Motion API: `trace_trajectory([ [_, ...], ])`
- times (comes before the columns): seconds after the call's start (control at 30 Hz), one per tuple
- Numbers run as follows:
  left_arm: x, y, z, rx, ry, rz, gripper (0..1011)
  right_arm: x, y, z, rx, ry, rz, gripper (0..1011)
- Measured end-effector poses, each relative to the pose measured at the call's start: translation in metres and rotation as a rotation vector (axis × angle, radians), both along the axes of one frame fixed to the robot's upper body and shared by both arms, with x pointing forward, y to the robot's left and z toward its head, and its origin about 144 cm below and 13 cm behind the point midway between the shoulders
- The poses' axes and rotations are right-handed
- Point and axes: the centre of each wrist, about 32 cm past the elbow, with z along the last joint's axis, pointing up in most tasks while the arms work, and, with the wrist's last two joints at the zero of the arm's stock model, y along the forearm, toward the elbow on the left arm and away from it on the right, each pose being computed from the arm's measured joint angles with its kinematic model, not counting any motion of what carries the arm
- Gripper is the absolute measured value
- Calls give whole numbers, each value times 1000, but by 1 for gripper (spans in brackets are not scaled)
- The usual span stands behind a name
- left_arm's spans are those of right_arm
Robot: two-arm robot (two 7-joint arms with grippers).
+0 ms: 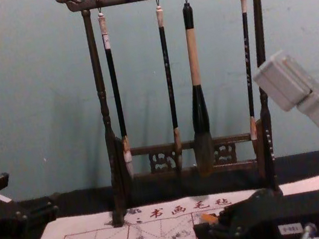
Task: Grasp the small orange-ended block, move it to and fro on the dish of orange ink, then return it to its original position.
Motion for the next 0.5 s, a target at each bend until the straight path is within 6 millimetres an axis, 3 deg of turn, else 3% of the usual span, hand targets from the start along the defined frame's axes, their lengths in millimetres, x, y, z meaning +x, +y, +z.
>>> trace_trajectory([
  [0.5,0,0,0,0,0,0,1001,-10,-9,0,-4,6,-3,129],
])
